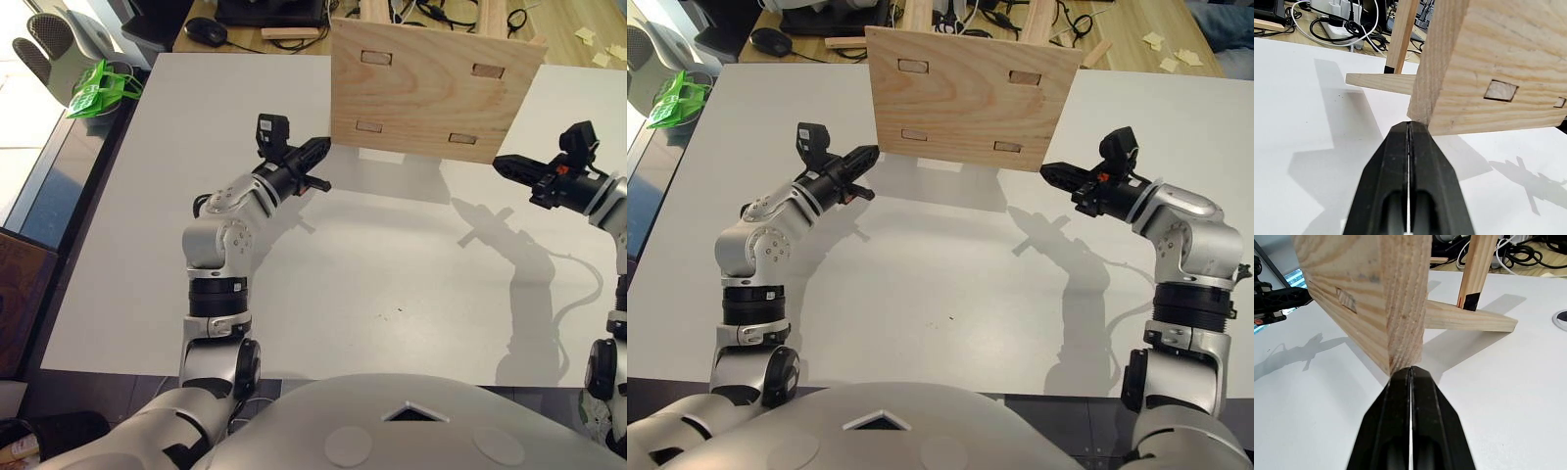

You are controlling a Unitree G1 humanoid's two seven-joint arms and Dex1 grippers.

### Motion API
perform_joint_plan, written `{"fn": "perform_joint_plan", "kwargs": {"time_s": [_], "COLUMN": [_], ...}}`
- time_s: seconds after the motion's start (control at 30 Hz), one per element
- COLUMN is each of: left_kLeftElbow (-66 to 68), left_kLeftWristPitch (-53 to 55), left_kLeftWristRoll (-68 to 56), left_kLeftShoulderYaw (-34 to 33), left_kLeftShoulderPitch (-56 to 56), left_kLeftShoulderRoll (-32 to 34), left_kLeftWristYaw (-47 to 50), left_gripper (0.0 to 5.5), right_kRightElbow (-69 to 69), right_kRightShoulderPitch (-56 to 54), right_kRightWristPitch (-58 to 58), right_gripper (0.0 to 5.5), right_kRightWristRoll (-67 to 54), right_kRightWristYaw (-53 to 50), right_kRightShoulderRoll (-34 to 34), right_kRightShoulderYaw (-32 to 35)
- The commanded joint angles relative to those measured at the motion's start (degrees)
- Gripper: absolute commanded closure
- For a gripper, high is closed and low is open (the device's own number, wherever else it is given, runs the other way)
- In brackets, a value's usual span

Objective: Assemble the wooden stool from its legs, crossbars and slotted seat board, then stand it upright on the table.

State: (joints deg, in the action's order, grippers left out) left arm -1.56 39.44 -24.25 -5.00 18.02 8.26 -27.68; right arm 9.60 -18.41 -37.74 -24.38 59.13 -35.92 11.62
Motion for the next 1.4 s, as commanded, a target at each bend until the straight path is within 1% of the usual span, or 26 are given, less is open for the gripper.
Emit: {"fn": "perform_joint_plan", "kwargs": {"time_s": [0.03,0.93,1.2,1.4], "left_kLeftElbow": [-3.39,-5.78,-6.0,-4.6], "left_kLeftWristPitch": [1.53,0.28,-0.12,-2.32], "left_kLeftWristRoll": [-6.21,-16.77,-18.59,-17.05], "left_kLeftShoulderYaw": [3.87,-0.57,-1.26,-1.83], "left_kLeftShoulderPitch": [3.77,6.32,6.45,6.99], "left_kLeftShoulderRoll": [-4.31,-5.51,-5.58,-5.87], "left_kLeftWristYaw": [-4.81,-2.9,-2.07,0.14], "left_gripper": [5.49,5.49,5.49,5.49], "right_kRightElbow": [-4.15,-6.38,-5.65,-4.8], "right_kRightShoulderPitch": [-4.16,-8.25,-8.08,-7.92], "right_kRightWristPitch": [-0.98,-5.88,-5.35,-4.6], "right_gripper": [5.5,5.5,5.5,5.5], "right_kRightWristRoll": [-5.91,-14.84,-15.69,-15.39], "right_kRightWristYaw": [1.68,-1.96,-2.14,-1.63], "right_kRightShoulderRoll": [4.43,5.95,5.46,5.18], "right_kRightShoulderYaw": [-1.43,2.78,2.15,1.71]}}
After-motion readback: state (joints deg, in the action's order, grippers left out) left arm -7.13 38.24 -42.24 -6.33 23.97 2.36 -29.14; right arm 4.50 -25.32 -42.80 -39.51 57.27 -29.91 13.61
